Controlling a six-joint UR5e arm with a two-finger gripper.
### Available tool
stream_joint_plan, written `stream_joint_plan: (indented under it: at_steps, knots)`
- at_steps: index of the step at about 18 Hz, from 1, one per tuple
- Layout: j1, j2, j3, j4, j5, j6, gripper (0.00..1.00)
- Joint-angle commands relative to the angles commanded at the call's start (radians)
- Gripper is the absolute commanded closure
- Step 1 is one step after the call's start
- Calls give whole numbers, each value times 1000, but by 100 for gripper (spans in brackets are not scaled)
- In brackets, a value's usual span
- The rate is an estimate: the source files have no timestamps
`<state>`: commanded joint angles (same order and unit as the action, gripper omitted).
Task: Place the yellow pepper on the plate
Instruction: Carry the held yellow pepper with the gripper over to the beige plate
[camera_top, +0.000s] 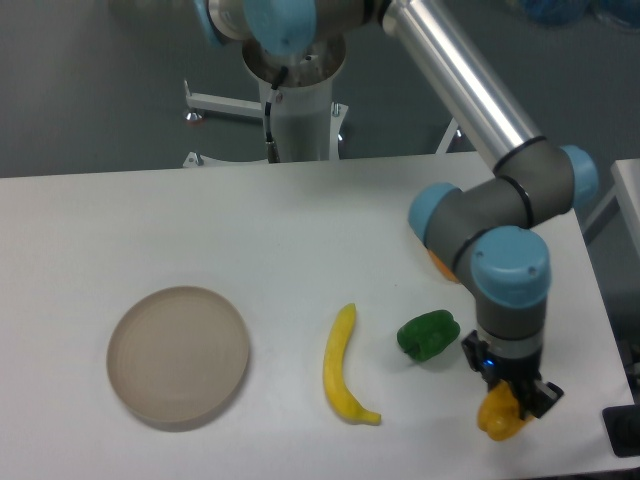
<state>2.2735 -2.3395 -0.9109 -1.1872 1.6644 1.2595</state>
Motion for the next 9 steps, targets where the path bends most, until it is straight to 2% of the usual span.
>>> stream_joint_plan:
  at_steps: [2,5,9]
  knots:
    - [-23,46,-51,-5,2,-55,55]
    - [-75,107,-115,-60,11,-146,55]
    - [-140,187,-206,-87,14,-267,55]
